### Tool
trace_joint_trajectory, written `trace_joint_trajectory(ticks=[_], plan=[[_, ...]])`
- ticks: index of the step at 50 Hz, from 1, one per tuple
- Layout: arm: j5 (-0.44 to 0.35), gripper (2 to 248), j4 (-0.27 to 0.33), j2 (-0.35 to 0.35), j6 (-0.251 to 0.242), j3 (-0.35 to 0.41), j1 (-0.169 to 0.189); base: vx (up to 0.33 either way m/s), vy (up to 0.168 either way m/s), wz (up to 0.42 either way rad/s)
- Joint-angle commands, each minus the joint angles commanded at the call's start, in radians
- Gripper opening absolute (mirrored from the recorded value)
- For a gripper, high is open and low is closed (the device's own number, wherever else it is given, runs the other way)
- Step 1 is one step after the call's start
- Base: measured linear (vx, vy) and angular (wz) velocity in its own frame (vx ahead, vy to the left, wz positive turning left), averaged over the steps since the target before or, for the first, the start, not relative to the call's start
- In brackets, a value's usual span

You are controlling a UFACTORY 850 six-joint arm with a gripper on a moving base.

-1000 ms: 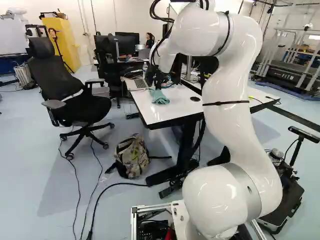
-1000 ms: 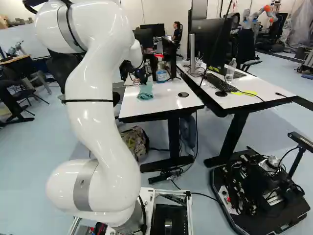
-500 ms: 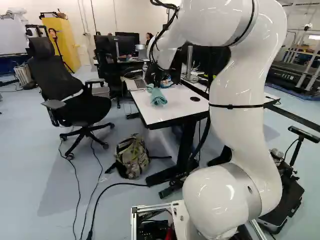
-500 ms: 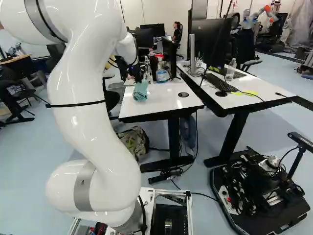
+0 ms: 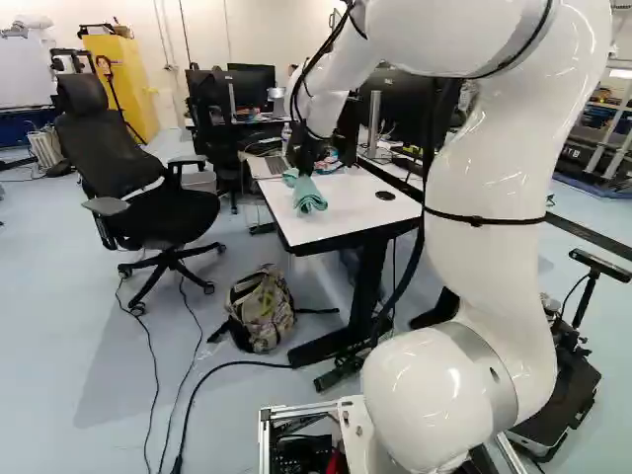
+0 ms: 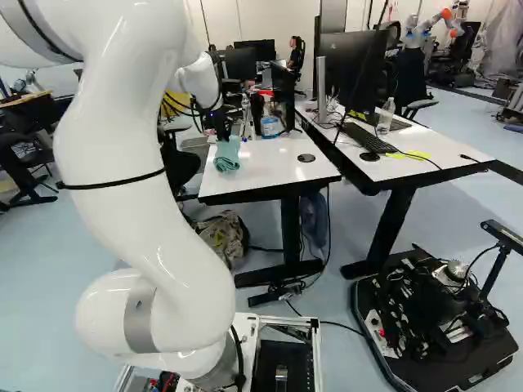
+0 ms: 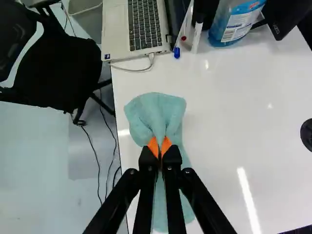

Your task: Clean the table with the green towel

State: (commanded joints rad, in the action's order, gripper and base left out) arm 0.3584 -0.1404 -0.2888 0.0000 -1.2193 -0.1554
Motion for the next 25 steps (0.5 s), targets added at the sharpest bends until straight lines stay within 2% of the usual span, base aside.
trace_joint_trajectory(ticks=[22, 23, 25], plan=[[0.0, 29, 0.0, 0.014, 0.0, 0.017, -0.009, 0.0, 0.0, 0.0], [0.0, 55, 0.0, 0.014, 0.0, 0.017, -0.009, 0.0, 0.0, 0.0], [0.0, 55, 0.0, 0.014, 0.0, 0.017, -0.009, 0.0, 0.0, 0.0]])
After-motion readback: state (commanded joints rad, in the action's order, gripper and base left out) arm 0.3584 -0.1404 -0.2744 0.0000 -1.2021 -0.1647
